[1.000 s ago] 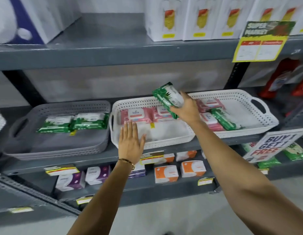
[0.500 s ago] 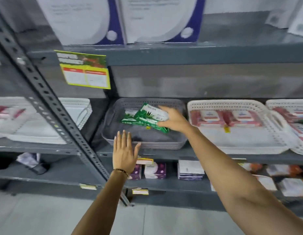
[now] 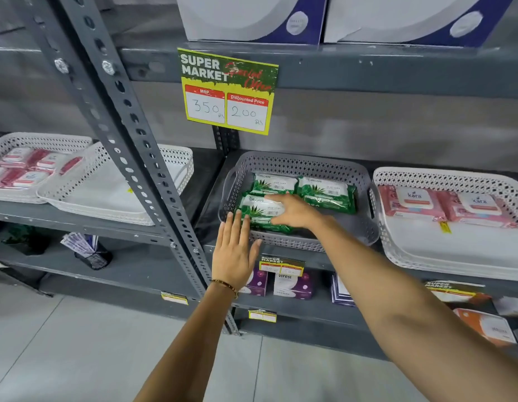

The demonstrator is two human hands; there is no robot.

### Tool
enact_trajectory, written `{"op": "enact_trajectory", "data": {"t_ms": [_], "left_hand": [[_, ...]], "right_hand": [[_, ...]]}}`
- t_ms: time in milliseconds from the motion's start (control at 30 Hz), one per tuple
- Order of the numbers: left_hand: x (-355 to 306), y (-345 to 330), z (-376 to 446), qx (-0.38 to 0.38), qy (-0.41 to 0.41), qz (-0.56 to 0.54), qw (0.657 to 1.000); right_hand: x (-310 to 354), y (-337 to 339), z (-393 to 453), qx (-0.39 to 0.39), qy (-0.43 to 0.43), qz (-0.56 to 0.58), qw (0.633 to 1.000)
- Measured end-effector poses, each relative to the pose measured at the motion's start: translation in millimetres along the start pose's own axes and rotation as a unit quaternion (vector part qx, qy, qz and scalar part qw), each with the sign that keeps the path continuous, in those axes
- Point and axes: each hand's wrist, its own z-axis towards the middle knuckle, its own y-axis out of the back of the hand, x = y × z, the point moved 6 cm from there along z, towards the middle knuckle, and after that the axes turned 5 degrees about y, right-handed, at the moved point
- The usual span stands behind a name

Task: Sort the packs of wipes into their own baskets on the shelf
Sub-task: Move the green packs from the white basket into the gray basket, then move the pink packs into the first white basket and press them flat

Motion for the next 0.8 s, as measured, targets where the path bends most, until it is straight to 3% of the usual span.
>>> {"op": "enact_trajectory", "data": {"t_ms": [333,533,800], "left_hand": [[-12,2,2,-0.009,0.034,-0.011,0.999],[-75,-4,-2,0.006,-0.017,-0.013,1.000],[-212,-24,-17,0.041,-0.101,-0.018,0.994]], "right_hand": [[-9,1,-2,0.004,0.013,-0.026,1.000],[-21,66,-42,-0.178,0.035,0.054,0.982],[-126,155,-161,-0.370,-0.019,0.038,0.928]]}}
